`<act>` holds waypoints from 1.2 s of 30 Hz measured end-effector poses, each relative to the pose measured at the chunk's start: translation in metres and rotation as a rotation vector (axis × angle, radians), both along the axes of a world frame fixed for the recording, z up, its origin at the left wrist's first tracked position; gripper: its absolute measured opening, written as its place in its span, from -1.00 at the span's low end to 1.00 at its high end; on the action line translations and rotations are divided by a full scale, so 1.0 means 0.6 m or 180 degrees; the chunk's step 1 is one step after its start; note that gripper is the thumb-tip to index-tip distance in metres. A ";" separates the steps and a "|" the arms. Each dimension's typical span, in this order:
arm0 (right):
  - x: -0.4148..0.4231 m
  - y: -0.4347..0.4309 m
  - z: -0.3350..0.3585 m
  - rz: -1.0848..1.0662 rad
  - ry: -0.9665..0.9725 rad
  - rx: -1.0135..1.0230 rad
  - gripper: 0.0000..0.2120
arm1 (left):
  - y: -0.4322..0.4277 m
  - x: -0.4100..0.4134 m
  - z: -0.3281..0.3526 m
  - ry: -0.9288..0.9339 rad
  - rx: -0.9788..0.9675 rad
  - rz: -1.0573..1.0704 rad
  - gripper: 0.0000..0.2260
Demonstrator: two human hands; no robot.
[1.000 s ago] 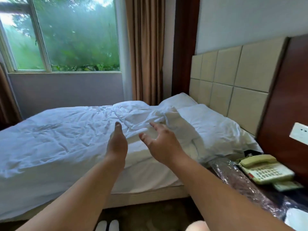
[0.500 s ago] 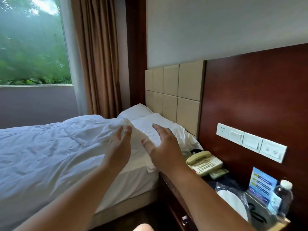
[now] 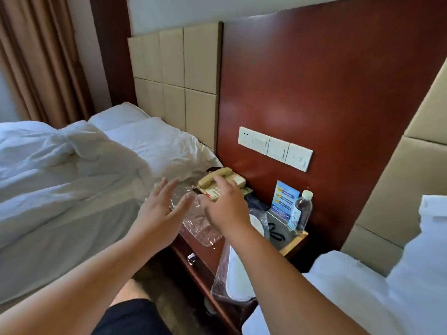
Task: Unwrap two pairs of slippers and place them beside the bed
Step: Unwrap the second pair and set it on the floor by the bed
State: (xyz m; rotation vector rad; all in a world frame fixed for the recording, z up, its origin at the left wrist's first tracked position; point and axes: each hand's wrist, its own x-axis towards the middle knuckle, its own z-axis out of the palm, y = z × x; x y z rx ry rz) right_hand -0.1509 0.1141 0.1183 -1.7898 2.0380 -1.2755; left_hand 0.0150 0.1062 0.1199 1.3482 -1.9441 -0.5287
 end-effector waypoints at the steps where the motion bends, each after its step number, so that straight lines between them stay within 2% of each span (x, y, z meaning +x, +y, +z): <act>1: -0.015 0.000 -0.017 -0.0068 0.0034 0.0117 -0.42 | 0.001 -0.011 -0.011 -0.0110 0.0008 -0.0059 -0.23; 10: -0.099 0.018 -0.201 -0.0835 0.0318 0.1847 -0.31 | -0.001 -0.071 -0.090 -0.0774 0.0208 -0.0375 -0.25; 15: -0.107 0.034 -0.278 -0.1134 0.0207 0.2420 0.02 | -0.005 -0.071 -0.105 -0.0925 0.0333 -0.0402 -0.27; 18: -0.104 0.035 -0.291 -0.1349 0.0192 0.2397 0.06 | -0.007 -0.066 -0.109 -0.0955 0.0378 -0.0374 -0.34; 22: -0.103 0.031 -0.276 -0.1476 0.0075 0.1983 0.10 | -0.009 -0.059 -0.106 -0.0897 0.0404 -0.0350 -0.35; 24: -0.102 0.026 -0.253 -0.1363 -0.0394 0.1594 -0.01 | -0.010 -0.058 -0.103 -0.0874 0.0434 -0.0339 -0.35; 26: -0.093 0.020 -0.219 -0.1219 -0.0718 0.1301 -0.28 | -0.010 -0.058 -0.097 -0.0803 0.0519 -0.0347 -0.36; 28: -0.074 0.015 -0.180 -0.1094 -0.0818 0.1048 -0.58 | -0.013 -0.059 -0.086 -0.0478 0.0806 -0.0411 -0.37; 29: -0.058 0.014 -0.160 -0.1058 -0.0868 0.0871 -0.66 | -0.013 -0.060 -0.080 -0.0221 0.0990 -0.0469 -0.38; 33: 0.022 0.019 -0.103 -0.0305 -0.0926 0.0006 -0.60 | -0.010 -0.064 -0.052 0.1268 0.1755 -0.0798 -0.44; 36: 0.080 0.025 -0.088 -0.0046 -0.0170 -0.0544 -0.60 | -0.011 -0.049 -0.033 0.2297 0.1952 -0.0750 -0.57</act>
